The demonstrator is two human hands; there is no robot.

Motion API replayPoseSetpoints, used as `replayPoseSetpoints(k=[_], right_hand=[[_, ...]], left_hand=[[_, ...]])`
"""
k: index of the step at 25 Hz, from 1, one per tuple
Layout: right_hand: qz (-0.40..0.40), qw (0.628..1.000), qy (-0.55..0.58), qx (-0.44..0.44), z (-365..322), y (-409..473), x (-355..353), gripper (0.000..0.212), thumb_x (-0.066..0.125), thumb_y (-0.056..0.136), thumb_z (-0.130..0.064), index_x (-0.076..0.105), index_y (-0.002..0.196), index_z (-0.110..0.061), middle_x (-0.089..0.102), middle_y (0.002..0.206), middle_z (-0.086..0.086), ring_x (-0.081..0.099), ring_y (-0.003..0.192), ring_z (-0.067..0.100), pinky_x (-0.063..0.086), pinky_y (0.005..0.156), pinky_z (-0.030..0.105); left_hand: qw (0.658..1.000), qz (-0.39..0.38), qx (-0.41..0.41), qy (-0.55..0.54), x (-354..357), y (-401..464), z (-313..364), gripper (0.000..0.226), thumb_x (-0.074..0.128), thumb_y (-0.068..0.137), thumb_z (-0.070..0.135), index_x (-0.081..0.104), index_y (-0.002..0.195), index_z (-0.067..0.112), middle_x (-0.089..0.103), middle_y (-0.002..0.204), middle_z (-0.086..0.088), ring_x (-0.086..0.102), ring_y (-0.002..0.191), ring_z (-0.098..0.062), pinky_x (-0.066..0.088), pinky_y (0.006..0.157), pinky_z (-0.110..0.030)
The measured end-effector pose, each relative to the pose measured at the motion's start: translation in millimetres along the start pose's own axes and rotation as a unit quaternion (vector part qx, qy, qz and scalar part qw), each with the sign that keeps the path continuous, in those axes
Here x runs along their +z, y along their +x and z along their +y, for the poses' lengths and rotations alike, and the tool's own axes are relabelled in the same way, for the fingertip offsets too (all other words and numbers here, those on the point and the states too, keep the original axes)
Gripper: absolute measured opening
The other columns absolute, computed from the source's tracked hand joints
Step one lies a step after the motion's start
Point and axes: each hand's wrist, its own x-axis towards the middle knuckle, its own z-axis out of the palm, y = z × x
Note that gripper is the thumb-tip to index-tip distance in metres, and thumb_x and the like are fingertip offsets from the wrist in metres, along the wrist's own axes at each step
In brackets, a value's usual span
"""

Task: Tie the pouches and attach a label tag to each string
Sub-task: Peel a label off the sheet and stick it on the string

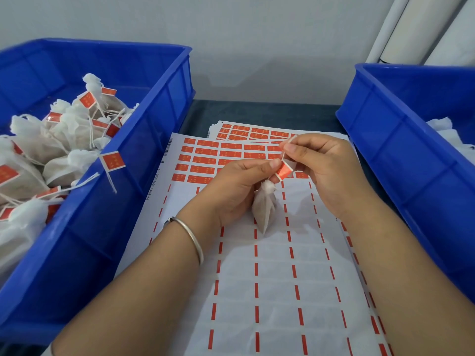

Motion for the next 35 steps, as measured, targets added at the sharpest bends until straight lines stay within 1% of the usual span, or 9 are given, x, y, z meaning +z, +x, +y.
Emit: replayPoseSetpoints(k=[2,8,13,15,18,24,29,32,35], right_hand=[[-0.004,1.000,0.002,0.001,-0.4,-0.6,0.0,0.018,0.061,0.089,-0.022,0.066,0.077,-0.034,0.069,0.075,-0.023,0.068,0.081,0.002,0.052,0.064,0.010],[-0.009,1.000,0.002,0.004,0.2,-0.7,0.5,0.017,0.062,0.088,-0.022,0.066,0.077,-0.035,0.068,0.073,-0.025,0.068,0.081,0.002,0.053,0.064,0.011],[-0.013,1.000,-0.010,0.006,3.6,0.3,0.8,0.013,0.063,0.088,-0.024,0.065,0.080,-0.034,0.068,0.071,-0.024,0.067,0.079,0.000,0.051,0.062,0.010],[-0.040,0.998,-0.044,0.008,4.1,-0.1,0.9,0.010,0.068,0.084,-0.024,0.066,0.086,-0.033,0.069,0.077,-0.019,0.067,0.080,0.002,0.053,0.065,0.012],[-0.054,0.994,-0.095,0.011,5.9,-0.3,3.8,0.032,0.074,0.079,-0.019,0.061,0.107,-0.027,0.071,0.086,-0.010,0.069,0.081,0.006,0.054,0.070,0.017],[-0.012,0.999,-0.012,0.039,1.8,-7.3,1.4,0.042,0.073,0.081,-0.018,0.049,0.113,-0.033,0.072,0.086,-0.017,0.069,0.083,0.002,0.055,0.068,0.015],[0.020,0.999,0.001,0.027,-4.6,-32.9,-2.1,0.038,0.072,0.081,-0.015,0.049,0.102,-0.038,0.071,0.084,-0.021,0.069,0.081,0.000,0.053,0.064,0.012],[0.037,0.999,0.000,0.028,-11.4,-46.9,-3.7,0.035,0.073,0.080,-0.020,0.052,0.099,-0.042,0.070,0.087,-0.022,0.068,0.083,-0.001,0.054,0.065,0.013],[0.002,0.998,-0.063,0.021,-22.5,-60.0,3.0,0.026,0.072,0.081,-0.029,0.056,0.094,-0.045,0.067,0.085,-0.025,0.065,0.082,-0.005,0.049,0.060,0.007]], left_hand=[[1.000,0.007,0.002,-0.019,-0.3,1.2,-0.4,0.017,0.064,0.068,0.032,0.076,0.061,0.022,0.074,0.085,0.006,0.070,0.077,-0.007,0.053,0.059,-0.017],[0.999,0.037,0.007,0.008,-0.1,1.9,-1.4,0.017,0.066,0.066,0.036,0.074,0.058,0.023,0.073,0.078,0.005,0.069,0.072,-0.007,0.053,0.060,-0.017],[0.994,0.072,0.053,0.059,1.0,2.9,-3.4,0.024,0.060,0.069,0.045,0.072,0.059,0.027,0.067,0.065,0.009,0.064,0.063,-0.003,0.049,0.076,-0.028],[0.988,0.105,0.075,0.087,1.0,4.1,-4.3,0.025,0.058,0.069,0.048,0.071,0.063,0.027,0.066,0.067,0.007,0.062,0.069,-0.007,0.049,0.080,-0.030],[0.978,0.145,0.092,0.120,2.6,4.9,-3.1,0.022,0.058,0.081,0.041,0.068,0.070,0.024,0.068,0.078,-0.002,0.062,0.087,-0.024,0.051,0.086,-0.034],[0.957,0.149,0.106,0.226,0.3,-7.6,17.2,0.007,0.065,0.077,0.033,0.068,0.071,0.032,0.069,0.071,0.017,0.064,0.070,0.002,0.046,0.063,-0.017],[0.946,0.134,0.105,0.274,8.3,-24.0,23.7,0.005,0.069,0.078,0.029,0.068,0.073,0.031,0.068,0.068,0.019,0.062,0.065,0.007,0.041,0.045,-0.006],[0.943,0.139,0.118,0.278,14.5,-35.1,27.3,0.009,0.068,0.079,0.029,0.067,0.070,0.031,0.067,0.068,0.021,0.061,0.066,0.008,0.041,0.045,-0.005],[0.942,0.156,0.146,0.259,18.7,-50.4,36.7,0.010,0.068,0.079,0.031,0.068,0.069,0.032,0.068,0.070,0.017,0.063,0.070,0.003,0.045,0.052,-0.008]])
